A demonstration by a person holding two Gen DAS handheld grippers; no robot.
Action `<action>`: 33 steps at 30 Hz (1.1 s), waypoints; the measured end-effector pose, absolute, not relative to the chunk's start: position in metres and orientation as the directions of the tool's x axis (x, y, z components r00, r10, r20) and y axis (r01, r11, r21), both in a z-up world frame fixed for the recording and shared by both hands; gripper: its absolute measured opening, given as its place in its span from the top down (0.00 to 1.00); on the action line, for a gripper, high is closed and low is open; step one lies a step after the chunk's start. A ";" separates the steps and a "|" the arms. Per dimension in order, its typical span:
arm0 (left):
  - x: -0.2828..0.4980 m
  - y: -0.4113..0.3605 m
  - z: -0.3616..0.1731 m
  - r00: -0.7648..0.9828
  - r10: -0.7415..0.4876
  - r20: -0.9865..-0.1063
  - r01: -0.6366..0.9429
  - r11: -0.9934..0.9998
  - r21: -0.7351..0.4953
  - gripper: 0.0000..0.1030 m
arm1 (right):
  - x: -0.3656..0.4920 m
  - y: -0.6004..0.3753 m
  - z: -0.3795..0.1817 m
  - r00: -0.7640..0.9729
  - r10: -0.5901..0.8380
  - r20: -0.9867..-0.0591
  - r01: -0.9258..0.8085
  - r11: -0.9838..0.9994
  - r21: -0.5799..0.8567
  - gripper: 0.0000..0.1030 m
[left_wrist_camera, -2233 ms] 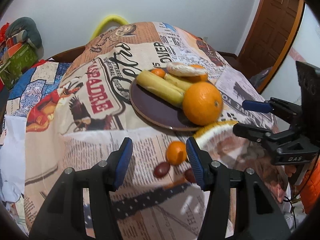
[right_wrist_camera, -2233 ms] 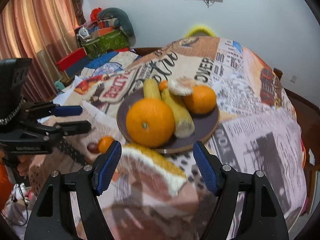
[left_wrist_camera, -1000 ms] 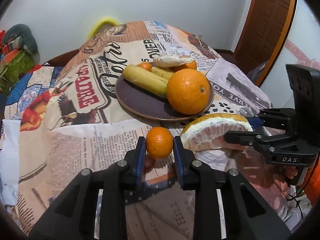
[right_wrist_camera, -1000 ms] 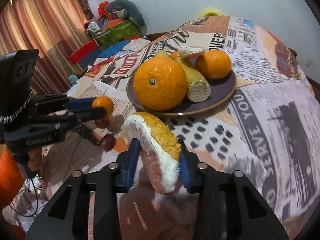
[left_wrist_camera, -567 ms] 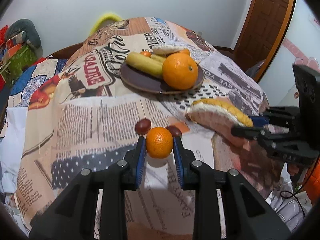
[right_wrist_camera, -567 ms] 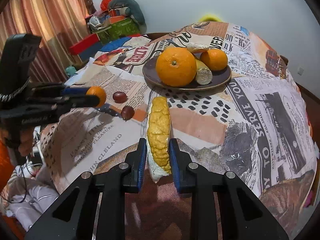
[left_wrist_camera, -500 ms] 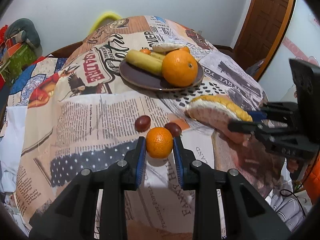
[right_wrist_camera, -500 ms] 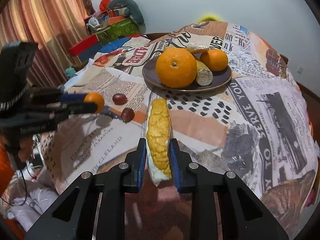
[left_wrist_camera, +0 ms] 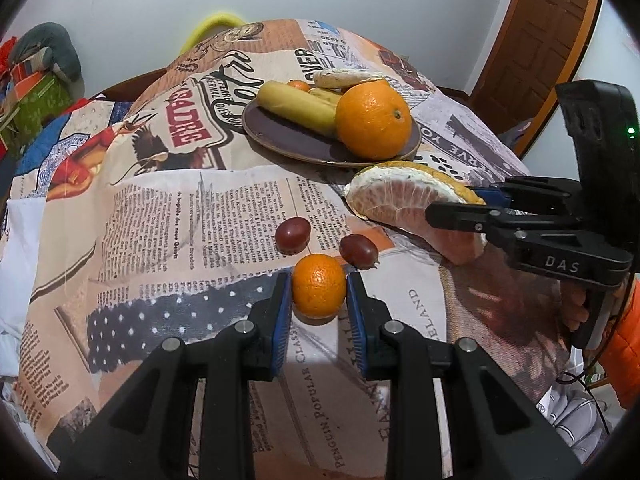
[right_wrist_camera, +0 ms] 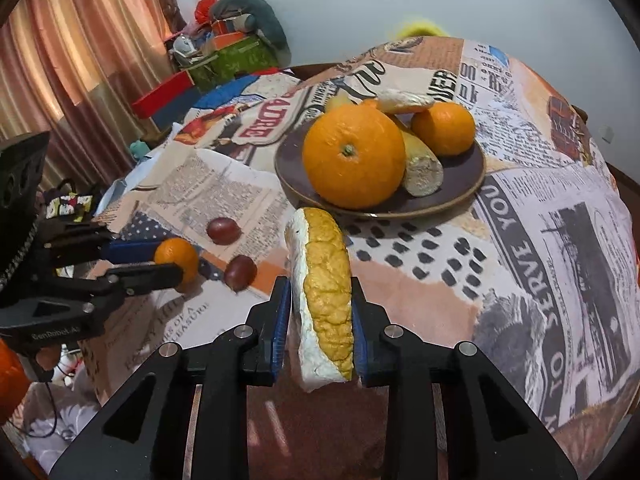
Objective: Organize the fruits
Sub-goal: 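Carry the mandarin onto the plate with the left tool while the right tool places the pomelo segment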
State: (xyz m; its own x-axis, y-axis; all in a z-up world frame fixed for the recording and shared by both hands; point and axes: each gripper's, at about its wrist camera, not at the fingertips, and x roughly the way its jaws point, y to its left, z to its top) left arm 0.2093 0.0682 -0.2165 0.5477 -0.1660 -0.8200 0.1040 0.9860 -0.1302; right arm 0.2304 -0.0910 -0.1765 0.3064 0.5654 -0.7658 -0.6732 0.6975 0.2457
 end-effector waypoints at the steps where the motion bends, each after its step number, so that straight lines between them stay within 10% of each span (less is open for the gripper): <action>1: 0.209 0.069 -0.217 0.548 -0.165 -0.820 0.102 0.986 -0.130 0.73 | 0.230 -0.091 -0.175 0.308 0.572 -0.760 -0.675 0.695 0.249 0.78; 33: 0.264 0.080 -0.159 0.685 -0.137 -0.715 0.068 0.990 -0.125 0.73 | 0.265 -0.095 -0.099 0.526 0.606 -0.596 -0.644 0.742 0.186 0.79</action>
